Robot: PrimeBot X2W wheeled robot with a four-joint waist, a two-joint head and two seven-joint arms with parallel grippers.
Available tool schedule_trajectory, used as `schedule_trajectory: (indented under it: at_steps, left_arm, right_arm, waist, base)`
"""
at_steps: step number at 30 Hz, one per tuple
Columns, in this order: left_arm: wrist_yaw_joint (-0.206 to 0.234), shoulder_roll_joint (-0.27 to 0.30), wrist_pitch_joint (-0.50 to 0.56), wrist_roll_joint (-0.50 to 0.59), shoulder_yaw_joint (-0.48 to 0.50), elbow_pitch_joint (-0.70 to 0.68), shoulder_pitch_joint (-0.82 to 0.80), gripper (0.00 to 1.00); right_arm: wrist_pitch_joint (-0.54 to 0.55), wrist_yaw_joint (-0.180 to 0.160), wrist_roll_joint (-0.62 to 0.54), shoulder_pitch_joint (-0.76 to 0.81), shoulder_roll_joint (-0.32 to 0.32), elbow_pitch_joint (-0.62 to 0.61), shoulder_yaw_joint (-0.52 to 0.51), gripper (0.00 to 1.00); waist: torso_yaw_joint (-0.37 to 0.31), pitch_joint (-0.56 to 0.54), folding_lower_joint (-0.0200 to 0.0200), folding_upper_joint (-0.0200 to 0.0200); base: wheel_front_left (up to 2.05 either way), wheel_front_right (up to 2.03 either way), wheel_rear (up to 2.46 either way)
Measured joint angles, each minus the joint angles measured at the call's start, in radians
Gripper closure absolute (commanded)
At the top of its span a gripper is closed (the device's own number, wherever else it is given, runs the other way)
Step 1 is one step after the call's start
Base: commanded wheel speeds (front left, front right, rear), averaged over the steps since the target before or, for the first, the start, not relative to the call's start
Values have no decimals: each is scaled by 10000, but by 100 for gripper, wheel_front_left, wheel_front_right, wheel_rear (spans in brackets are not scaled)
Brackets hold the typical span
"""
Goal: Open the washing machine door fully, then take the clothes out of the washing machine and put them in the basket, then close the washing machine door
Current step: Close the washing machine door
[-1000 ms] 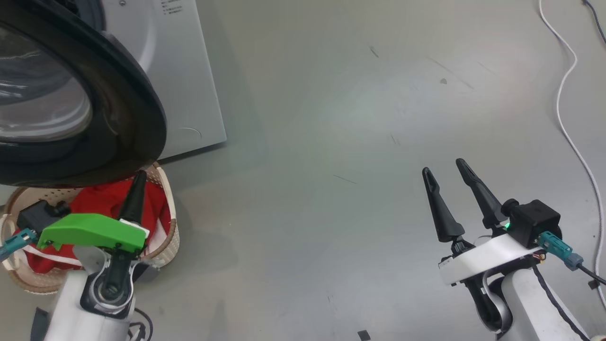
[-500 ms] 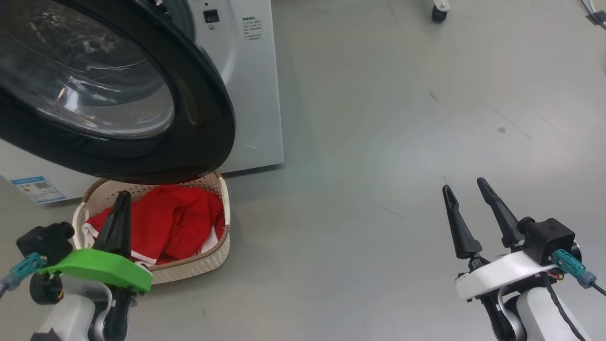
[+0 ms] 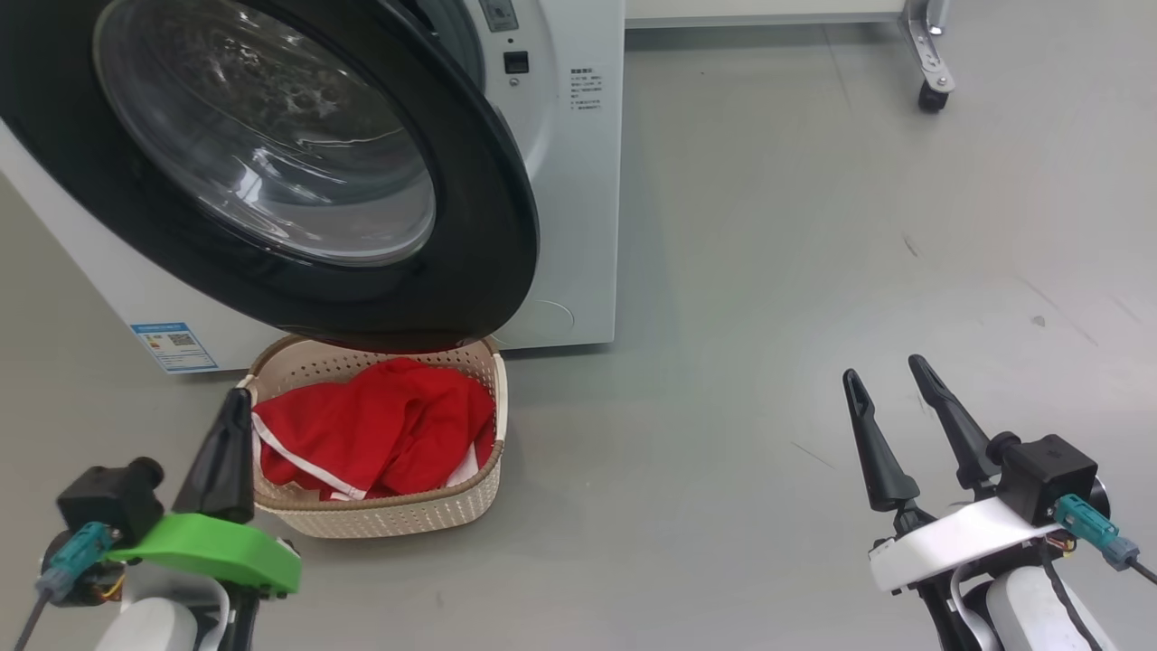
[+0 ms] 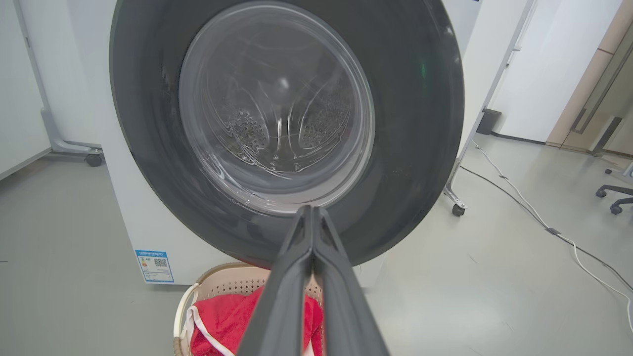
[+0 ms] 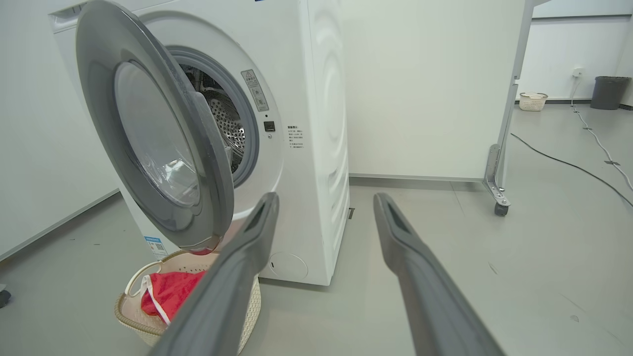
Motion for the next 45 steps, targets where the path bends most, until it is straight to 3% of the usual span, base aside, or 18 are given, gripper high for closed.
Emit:
schedule_trajectory:
  at_steps: [2, 3, 5, 6, 25, 45]
  left_arm:
    - [146, -128, 8, 182, 368, -330, 121, 100]
    - [221, -196, 8, 284, 543, -502, 142, 87]
    - [343, -226, 8, 560, 683, -773, 228, 22]
    - [355, -236, 8, 729, 663, -842, 324, 0]
    - [522, -966, 10, 1979, 836, -1701, 1374, 0]
    - [416, -1317, 10, 2685, 1007, -1925, 1789, 0]
  right_arm:
    - [0, 0, -10, 81, 23, -6, -2, 0]
    - [0, 0, -15, 99, 46, -10, 0, 0]
    - [0, 0, -40, 105, 90, -17, 63, 0]
    - [0, 0, -56, 110, 111, -21, 77, 0]
    - [0, 0, -59, 214, 219, -86, 161, 0]
    - [0, 0, -69, 249, 219, -90, 211, 0]
  waist:
    - [98, -49, 0, 0]
    - [141, -70, 0, 0]
    - [202, -104, 0, 0]
    - [220, -115, 0, 0]
    - [274, -56, 0, 0]
    - [275, -56, 0, 0]
  base:
    - [0, 0, 0]
    - [0, 0, 0]
    - [0, 0, 0]
    - [0, 0, 0]
    - [0, 0, 0]
    - [0, 0, 0]
